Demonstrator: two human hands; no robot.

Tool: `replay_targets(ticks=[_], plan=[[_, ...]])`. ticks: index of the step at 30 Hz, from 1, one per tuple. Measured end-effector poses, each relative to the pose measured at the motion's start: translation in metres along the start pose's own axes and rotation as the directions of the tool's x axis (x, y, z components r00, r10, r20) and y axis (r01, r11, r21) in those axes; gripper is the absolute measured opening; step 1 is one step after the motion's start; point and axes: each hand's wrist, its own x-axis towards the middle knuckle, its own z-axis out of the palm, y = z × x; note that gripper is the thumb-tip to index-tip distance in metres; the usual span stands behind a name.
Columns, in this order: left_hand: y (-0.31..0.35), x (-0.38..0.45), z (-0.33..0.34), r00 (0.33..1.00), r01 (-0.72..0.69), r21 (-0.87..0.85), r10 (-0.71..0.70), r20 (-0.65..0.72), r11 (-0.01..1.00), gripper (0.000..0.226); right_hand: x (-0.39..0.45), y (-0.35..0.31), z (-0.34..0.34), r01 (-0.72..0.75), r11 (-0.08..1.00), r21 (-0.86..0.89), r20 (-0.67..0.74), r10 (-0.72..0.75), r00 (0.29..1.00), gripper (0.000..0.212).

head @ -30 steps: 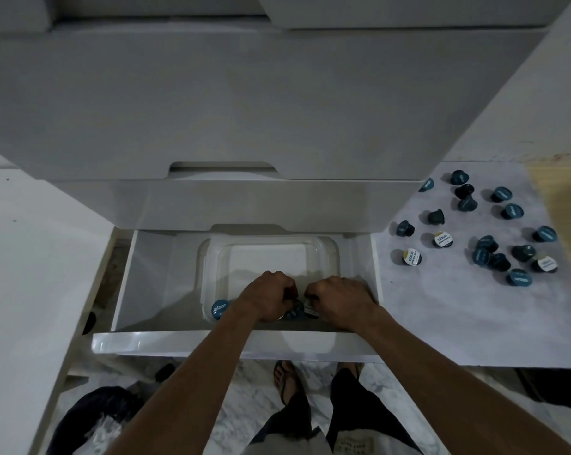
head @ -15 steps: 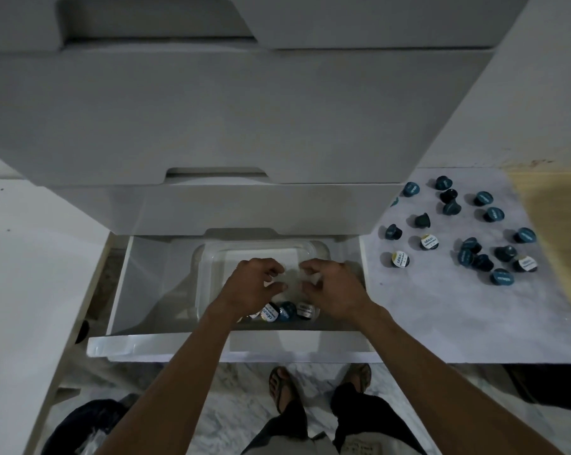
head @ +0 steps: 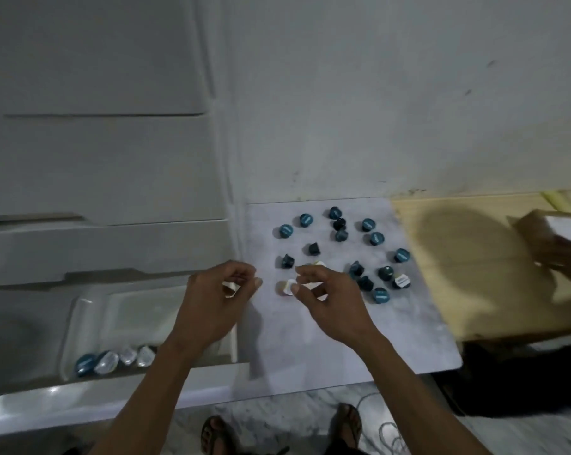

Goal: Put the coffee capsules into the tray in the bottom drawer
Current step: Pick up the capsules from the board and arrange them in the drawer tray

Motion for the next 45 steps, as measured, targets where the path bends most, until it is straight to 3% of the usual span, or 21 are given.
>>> replay_targets(ticks=[6,11,14,18,25,28,31,35,38,45], plan=[[0.043,0.007,0.134,0.992,0.01,0.001,-0.01,0.122,1.0,0.011,0.01,0.096,-0.106,-0.068,0.994,-0.087,-0.057,0.063,0.996,0.012],[0.044,0.007,0.22,0.978,0.135,0.053,-0.141,0.15,0.989,0.014,0.018,0.159,-0.157,-0.184,0.977,-0.109,-0.124,0.171,0.977,0.016],[0.039,0.014,0.257,0.951,0.292,0.058,-0.296,0.089,0.955,0.018,0.028,0.187,-0.165,-0.232,0.967,-0.103,-0.164,0.213,0.963,0.018],[0.029,0.035,0.291,0.855,0.519,0.09,-0.517,-0.044,0.85,0.033,0.042,0.216,-0.156,-0.229,0.968,-0.103,-0.215,0.203,0.955,0.029],[0.02,0.058,0.328,0.744,0.664,0.049,-0.652,-0.148,0.746,0.04,0.06,0.242,-0.136,-0.14,0.978,-0.156,-0.239,0.101,0.966,0.031],[0.015,0.065,0.334,0.745,0.66,0.04,-0.646,-0.167,0.75,0.025,0.065,0.255,-0.131,-0.132,0.976,-0.174,-0.238,0.089,0.967,0.025],[0.009,0.068,0.335,0.792,0.607,0.117,-0.586,-0.17,0.786,0.021,0.068,0.268,-0.126,-0.127,0.968,-0.215,-0.215,0.08,0.973,0.021],[0.005,0.064,0.332,0.848,0.511,0.03,-0.498,-0.182,0.859,0.009,0.067,0.28,-0.124,-0.064,0.976,-0.209,-0.205,0.021,0.979,0.027],[-0.011,0.051,0.331,0.918,0.366,0.054,-0.351,-0.186,0.929,0.019,0.063,0.286,-0.124,0.008,0.973,-0.23,-0.229,-0.062,0.971,0.029],[-0.032,0.033,0.338,0.948,0.263,0.028,-0.253,-0.191,0.964,0.029,0.06,0.294,-0.12,0.025,0.969,-0.246,-0.285,-0.097,0.954,0.031]])
